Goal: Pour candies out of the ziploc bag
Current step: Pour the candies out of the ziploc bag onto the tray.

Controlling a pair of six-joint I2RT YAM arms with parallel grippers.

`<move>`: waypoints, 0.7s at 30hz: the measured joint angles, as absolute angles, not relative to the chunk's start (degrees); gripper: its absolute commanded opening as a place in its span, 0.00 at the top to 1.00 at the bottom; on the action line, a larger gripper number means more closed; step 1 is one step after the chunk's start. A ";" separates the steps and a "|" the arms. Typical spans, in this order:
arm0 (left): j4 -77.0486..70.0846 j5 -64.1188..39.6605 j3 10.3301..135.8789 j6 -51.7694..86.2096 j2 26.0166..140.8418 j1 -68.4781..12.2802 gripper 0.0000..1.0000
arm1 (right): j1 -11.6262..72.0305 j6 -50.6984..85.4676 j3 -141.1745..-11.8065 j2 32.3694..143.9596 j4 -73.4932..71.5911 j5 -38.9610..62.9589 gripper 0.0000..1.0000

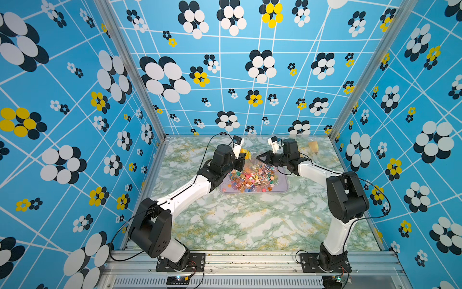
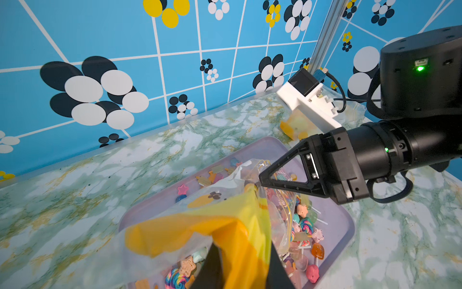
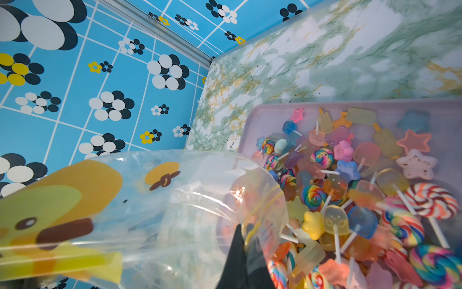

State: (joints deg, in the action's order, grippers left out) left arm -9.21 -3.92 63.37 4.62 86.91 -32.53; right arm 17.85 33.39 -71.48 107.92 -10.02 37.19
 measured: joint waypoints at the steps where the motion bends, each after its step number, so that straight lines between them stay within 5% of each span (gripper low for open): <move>1: -8.78 -3.99 63.75 4.60 86.91 -32.67 1.00 | 17.47 33.52 -71.33 107.68 -10.11 37.28 1.00; 21: -7.70 -4.78 67.57 4.19 89.17 -33.15 0.96 | 14.68 33.91 -71.07 105.91 -11.42 38.06 0.99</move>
State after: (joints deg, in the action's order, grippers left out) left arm -7.70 -4.78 67.57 4.19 89.17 -33.15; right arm 14.68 33.91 -71.07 105.91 -11.42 38.06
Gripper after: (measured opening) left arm 0.186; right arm 0.048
